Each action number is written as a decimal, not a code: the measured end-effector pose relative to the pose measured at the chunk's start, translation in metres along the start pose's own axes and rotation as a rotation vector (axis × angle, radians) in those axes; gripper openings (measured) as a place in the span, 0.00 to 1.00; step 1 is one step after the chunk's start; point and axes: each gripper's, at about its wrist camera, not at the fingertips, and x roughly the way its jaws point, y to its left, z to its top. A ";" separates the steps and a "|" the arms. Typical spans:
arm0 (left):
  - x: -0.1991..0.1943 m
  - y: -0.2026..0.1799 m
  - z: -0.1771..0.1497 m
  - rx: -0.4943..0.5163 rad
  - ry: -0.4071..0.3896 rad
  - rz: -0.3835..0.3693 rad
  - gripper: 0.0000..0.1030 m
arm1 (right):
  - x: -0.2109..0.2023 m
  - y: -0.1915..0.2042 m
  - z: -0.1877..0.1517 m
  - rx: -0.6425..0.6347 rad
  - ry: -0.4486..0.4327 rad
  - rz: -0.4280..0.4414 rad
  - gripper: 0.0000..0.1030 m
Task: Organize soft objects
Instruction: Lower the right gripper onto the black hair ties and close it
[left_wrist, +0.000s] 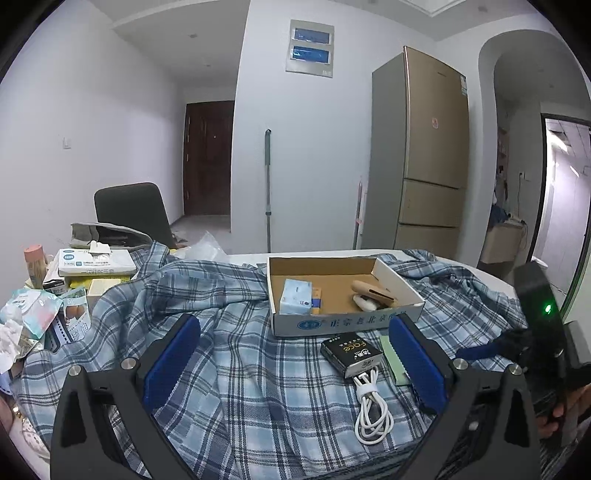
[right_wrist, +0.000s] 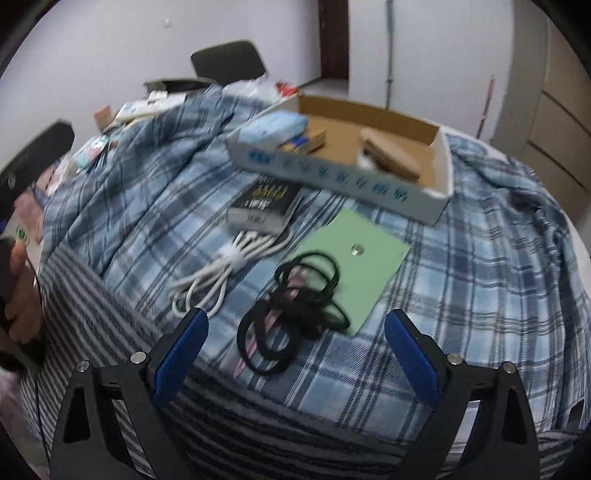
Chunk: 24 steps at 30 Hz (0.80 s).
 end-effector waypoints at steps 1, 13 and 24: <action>0.000 0.000 0.000 0.001 0.000 0.000 1.00 | 0.001 0.000 -0.001 -0.005 0.009 0.006 0.93; 0.006 -0.003 -0.001 0.015 0.040 0.007 1.00 | 0.000 -0.010 0.011 -0.125 0.057 0.008 0.88; 0.010 -0.006 -0.003 0.025 0.056 0.007 1.00 | 0.008 -0.024 0.039 -0.076 -0.038 0.132 0.78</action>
